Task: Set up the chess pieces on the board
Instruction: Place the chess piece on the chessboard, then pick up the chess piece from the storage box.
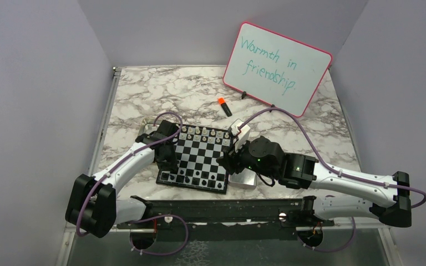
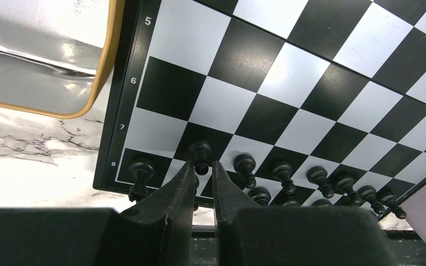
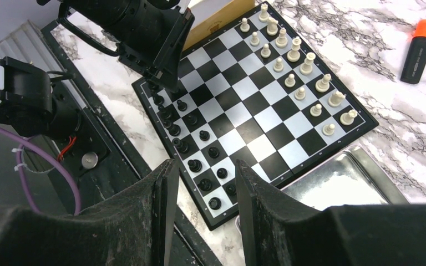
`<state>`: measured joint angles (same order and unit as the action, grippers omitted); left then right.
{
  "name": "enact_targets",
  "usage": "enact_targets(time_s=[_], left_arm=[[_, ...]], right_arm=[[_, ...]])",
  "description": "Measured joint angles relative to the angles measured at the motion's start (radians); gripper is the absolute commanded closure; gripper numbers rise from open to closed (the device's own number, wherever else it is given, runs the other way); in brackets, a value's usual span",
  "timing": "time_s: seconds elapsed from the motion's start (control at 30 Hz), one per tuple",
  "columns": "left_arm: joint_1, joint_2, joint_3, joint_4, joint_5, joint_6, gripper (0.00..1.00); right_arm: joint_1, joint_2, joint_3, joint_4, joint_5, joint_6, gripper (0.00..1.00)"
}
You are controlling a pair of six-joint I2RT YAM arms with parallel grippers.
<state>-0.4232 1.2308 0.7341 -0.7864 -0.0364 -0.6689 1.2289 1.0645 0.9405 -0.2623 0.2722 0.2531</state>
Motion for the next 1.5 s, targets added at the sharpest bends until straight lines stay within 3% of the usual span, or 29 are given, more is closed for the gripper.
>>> enact_targets(time_s=[0.5,0.77,1.03,1.17,1.33,1.5], left_arm=[[-0.005,0.0,0.0,0.0,-0.002,0.0,0.81],[-0.005,-0.001,0.005,0.001,-0.002,0.0,0.72],[0.002,-0.011,0.161,-0.004,-0.041,0.034,0.66],[0.083,-0.004,0.232,0.024,-0.069,0.105,0.66],[0.322,0.042,0.238,0.116,-0.032,0.176,0.66],[0.423,0.101,0.236,0.218,0.031,0.205,0.66]], right_arm=[[0.0,0.002,-0.002,0.003,0.0,0.0,0.53],[0.0,0.002,-0.002,0.007,0.0,0.001,0.53],[0.0,0.015,-0.003,0.006,-0.001,0.001,0.53],[0.0,0.035,0.002,-0.008,-0.002,0.008,0.53],[0.0,0.051,0.031,-0.029,-0.002,0.007,0.53],[0.0,0.054,0.057,-0.032,0.01,-0.001,0.53]])
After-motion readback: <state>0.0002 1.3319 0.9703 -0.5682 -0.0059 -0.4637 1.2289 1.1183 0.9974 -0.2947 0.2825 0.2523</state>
